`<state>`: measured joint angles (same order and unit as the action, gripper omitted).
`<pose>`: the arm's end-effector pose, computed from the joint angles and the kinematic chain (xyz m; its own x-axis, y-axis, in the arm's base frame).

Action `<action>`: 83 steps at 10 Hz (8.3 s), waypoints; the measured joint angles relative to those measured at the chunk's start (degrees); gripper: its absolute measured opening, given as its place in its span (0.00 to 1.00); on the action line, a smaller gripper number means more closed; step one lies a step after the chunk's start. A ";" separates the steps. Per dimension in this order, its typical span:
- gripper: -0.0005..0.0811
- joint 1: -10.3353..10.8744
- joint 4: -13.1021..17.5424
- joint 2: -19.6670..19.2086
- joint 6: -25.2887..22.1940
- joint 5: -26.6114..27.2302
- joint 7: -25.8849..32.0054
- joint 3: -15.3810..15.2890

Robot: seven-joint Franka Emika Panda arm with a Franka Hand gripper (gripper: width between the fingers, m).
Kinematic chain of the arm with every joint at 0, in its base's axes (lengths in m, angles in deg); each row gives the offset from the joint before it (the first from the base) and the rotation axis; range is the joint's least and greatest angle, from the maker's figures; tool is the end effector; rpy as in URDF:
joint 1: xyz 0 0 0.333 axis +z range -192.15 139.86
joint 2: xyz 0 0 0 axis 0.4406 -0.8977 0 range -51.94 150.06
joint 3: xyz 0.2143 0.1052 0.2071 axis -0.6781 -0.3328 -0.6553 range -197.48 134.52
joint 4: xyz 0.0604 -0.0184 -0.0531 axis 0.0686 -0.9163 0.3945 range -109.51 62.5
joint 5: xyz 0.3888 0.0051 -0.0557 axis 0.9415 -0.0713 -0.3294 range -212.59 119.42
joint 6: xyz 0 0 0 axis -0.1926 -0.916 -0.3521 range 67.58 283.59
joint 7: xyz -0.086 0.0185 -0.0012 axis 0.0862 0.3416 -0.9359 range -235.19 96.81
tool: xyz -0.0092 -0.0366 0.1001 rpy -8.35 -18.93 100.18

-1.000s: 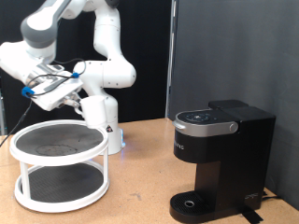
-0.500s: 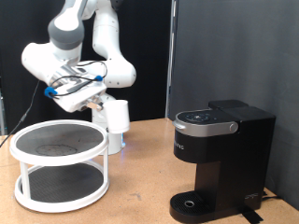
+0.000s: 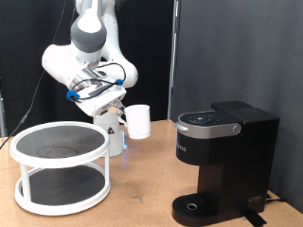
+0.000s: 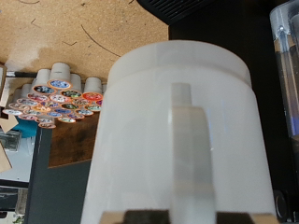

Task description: Make a cup of coffee with the keurig machine

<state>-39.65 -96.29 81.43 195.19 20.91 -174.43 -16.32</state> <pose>0.3174 -0.1271 0.3598 -0.7676 0.2228 -0.6009 -0.2623 0.7463 0.6118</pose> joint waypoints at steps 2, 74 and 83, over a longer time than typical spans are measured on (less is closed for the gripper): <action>0.01 0.01 0.80 -0.96 -0.45 -1.21 -0.01 -0.39; 0.91 -1.00 2.79 -14.01 -15.99 12.13 11.58 -12.57; 0.91 -1.00 3.51 3.81 -21.64 18.73 -0.03 -11.52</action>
<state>-40.65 -92.78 85.24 173.56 39.64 -174.46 -27.84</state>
